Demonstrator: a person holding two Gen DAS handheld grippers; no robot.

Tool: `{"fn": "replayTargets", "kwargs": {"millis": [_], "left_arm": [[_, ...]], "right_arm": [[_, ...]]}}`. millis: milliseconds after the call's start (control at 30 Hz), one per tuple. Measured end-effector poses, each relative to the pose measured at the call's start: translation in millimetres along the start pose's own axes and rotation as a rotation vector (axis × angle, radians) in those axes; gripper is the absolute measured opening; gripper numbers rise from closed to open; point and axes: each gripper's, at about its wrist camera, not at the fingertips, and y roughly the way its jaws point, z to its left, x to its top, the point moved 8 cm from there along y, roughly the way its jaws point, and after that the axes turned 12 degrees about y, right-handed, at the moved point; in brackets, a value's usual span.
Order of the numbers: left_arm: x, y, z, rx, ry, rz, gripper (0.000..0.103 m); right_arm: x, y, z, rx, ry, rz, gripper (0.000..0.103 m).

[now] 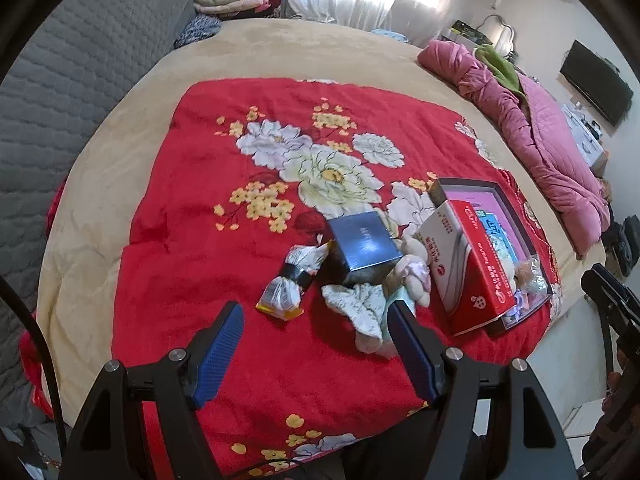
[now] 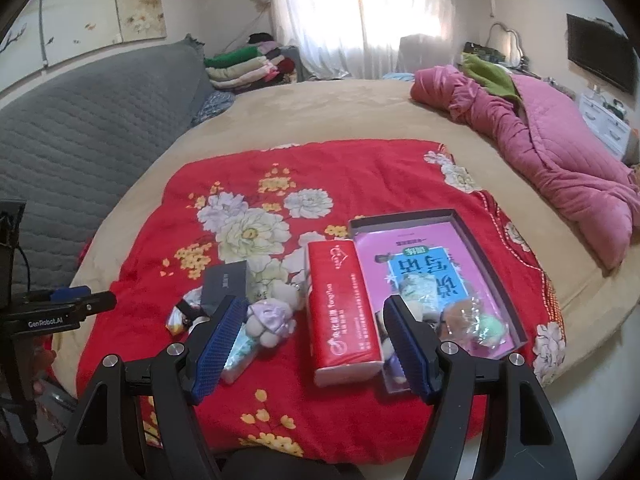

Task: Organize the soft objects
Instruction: 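Move both tools back over the remaining items beside the red tissue box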

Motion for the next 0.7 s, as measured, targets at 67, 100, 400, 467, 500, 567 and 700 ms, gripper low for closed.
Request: {"fn": "replayTargets", "kwargs": {"millis": [67, 100, 400, 467, 500, 567, 700], "left_arm": [[-4, 5, 3, -0.013, -0.01, 0.013, 0.074], [-7, 7, 4, -0.022, -0.018, 0.018, 0.074], [-29, 31, 18, -0.035, -0.068, 0.08, 0.074], [-33, 36, 20, -0.028, -0.068, 0.091, 0.074], [-35, 38, 21, -0.028, -0.067, 0.094, 0.074], [-38, 43, 24, -0.017, -0.067, 0.103, 0.074], [-43, 52, 28, -0.001, -0.063, 0.113, 0.074]], "right_arm": [[-4, 5, 7, 0.01, -0.005, 0.015, 0.074], [-6, 8, 10, 0.015, -0.01, 0.024, 0.074], [-39, 42, 39, 0.03, -0.048, 0.127, 0.074], [-47, 52, 41, 0.02, -0.052, 0.153, 0.074], [-50, 56, 40, 0.015, -0.045, 0.164, 0.074], [-58, 66, 43, 0.029, -0.028, 0.199, 0.074], [-73, 82, 47, 0.018, -0.011, 0.246, 0.074]]}}
